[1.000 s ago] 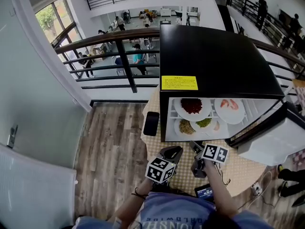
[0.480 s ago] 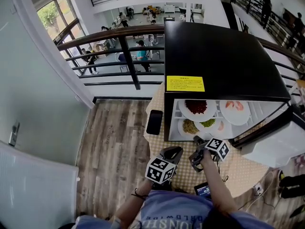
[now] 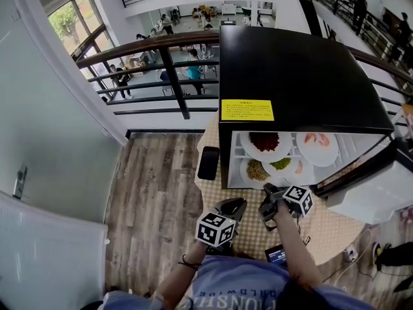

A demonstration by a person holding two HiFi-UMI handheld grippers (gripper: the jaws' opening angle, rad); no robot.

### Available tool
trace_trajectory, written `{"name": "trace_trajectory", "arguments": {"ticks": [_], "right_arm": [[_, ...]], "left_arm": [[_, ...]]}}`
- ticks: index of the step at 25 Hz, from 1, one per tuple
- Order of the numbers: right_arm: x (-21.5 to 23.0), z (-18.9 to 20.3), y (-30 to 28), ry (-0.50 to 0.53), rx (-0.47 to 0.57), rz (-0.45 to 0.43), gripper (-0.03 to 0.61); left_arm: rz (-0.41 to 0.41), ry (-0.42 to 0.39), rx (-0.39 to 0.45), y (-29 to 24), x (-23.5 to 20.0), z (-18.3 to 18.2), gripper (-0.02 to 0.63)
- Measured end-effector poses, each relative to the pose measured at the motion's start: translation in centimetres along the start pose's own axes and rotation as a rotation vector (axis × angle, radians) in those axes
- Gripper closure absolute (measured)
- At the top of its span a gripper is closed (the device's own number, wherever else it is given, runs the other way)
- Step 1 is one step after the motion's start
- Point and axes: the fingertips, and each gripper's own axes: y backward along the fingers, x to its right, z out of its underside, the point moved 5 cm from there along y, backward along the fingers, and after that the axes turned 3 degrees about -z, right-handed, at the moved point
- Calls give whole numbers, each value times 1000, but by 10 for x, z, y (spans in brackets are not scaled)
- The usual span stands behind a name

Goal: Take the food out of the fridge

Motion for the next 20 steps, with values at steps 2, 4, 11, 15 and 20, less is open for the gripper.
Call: {"name": "trace_trajectory", "arguments": {"ticks": [2, 4, 11, 15, 20], "right_arm": [[2, 2, 3, -2, -13, -8, 543], [3, 5, 7, -17, -29, -19, 545], [9, 10, 22, -23, -70, -37, 549], [9, 13, 27, -20, -87, -46, 549], [8, 15, 29, -14, -104, -53, 549]], "left_arm": [[27, 38, -8, -5, 2, 3, 555], [70, 98, -19, -10, 3, 6, 473], [99, 434, 1, -34, -17, 20, 417], [104, 499, 19, -48, -23, 17, 410], [56, 404, 4, -63, -22, 12, 411]]}}
